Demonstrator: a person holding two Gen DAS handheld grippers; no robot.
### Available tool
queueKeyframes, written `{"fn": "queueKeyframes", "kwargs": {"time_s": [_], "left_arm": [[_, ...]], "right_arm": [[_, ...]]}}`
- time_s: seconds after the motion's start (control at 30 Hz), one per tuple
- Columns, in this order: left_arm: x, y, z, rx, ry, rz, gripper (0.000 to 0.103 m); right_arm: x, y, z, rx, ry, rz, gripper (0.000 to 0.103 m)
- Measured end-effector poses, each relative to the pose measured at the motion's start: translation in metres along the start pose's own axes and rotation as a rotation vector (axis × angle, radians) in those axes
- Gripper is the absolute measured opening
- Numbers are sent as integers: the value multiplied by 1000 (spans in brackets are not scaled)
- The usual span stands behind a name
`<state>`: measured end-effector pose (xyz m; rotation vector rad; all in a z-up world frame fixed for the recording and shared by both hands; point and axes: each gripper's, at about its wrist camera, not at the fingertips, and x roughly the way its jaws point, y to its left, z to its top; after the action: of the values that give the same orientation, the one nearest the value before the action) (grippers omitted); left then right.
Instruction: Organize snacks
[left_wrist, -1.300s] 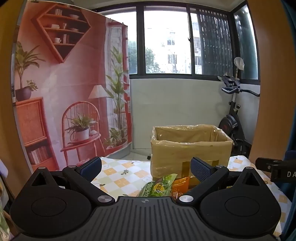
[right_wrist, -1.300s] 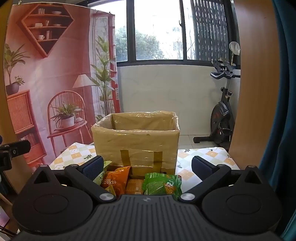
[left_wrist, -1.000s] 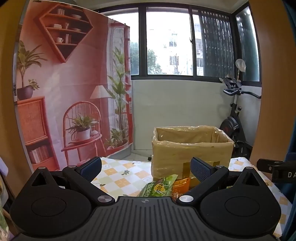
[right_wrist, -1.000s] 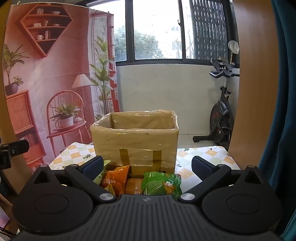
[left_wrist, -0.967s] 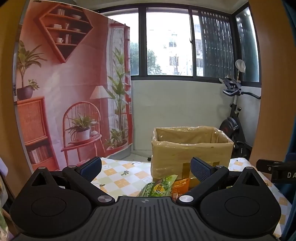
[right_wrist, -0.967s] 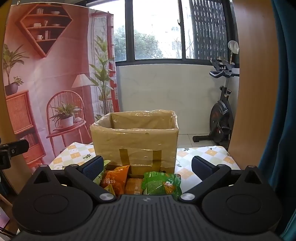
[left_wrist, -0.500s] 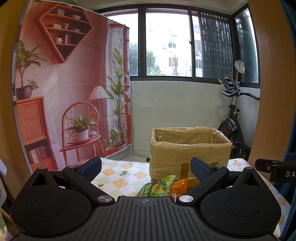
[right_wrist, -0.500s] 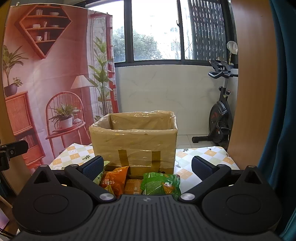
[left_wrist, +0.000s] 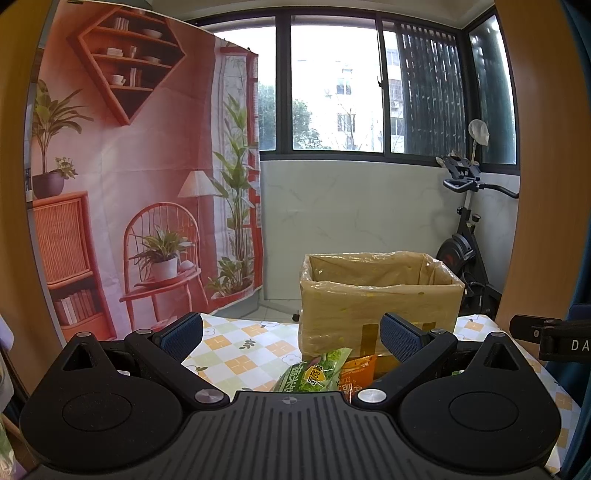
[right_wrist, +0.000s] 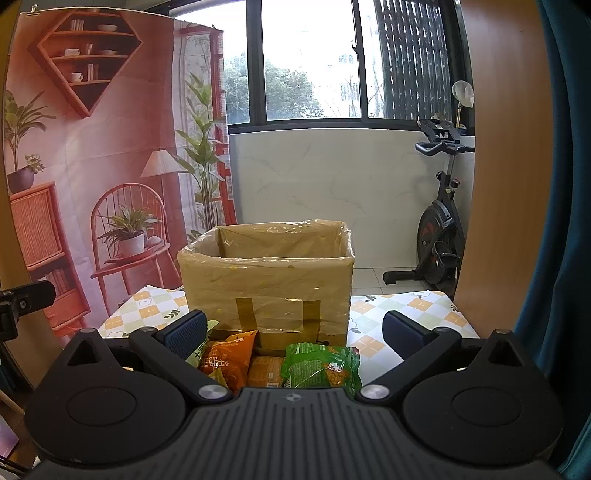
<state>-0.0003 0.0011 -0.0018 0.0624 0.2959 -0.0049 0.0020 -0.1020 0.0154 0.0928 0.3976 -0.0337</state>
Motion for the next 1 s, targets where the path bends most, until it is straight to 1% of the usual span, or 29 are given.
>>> {"fn": "queueKeyframes", "kwargs": {"time_s": [1.0], "left_arm": [[2, 0, -1, -2, 9, -7, 103]], "right_arm": [[-1, -1, 1, 1, -1, 1, 103]]}}
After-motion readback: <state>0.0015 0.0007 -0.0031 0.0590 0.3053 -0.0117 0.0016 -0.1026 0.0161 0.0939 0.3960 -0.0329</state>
